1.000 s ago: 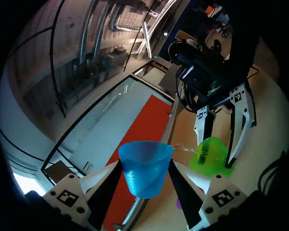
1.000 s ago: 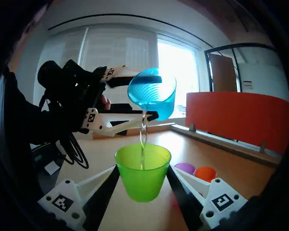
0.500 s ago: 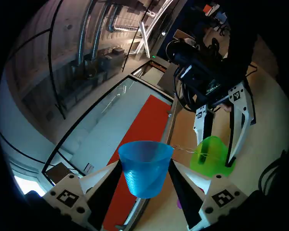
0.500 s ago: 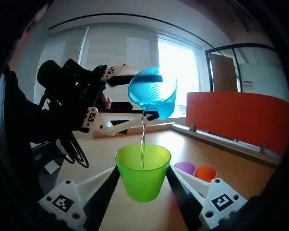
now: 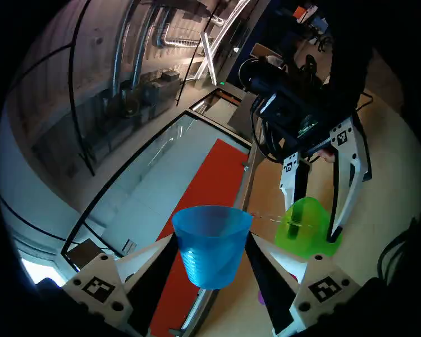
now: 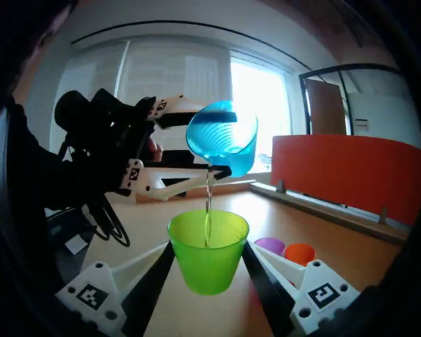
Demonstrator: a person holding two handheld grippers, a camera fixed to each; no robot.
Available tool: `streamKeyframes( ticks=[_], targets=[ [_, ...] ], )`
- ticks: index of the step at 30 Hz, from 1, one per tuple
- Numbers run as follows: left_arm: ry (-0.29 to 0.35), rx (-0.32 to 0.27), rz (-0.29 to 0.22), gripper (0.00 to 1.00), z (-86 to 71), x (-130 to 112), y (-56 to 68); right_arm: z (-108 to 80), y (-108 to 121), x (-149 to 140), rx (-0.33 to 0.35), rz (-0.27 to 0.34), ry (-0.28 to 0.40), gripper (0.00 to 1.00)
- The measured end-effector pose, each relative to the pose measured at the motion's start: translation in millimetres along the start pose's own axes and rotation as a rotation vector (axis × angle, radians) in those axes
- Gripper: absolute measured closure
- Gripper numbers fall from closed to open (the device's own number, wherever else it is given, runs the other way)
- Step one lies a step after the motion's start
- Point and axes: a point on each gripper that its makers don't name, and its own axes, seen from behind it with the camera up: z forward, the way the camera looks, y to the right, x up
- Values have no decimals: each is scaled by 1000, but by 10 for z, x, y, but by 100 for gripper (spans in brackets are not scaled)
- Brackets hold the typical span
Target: Pour water
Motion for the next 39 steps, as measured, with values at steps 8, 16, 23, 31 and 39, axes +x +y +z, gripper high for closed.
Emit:
streamKeyframes(
  ticks=[8,16,23,31,39],
  targets=[
    [3,-5,4,17,-2,1,23,-4,8,0,-4,-1,1,13],
    [8,-9,11,17,-2,16,25,-13,16,3,-6,3,3,14],
    [7,-7,24,17,-3,9,19,-15,9,3,-6,5,5,14],
    [4,-9,46,17,-8,2,17,-11,-1,2,-4,5,5,14],
    [3,-8,59,17,-14,4,18,-11,-2,7,-3,1,4,14]
  ],
)
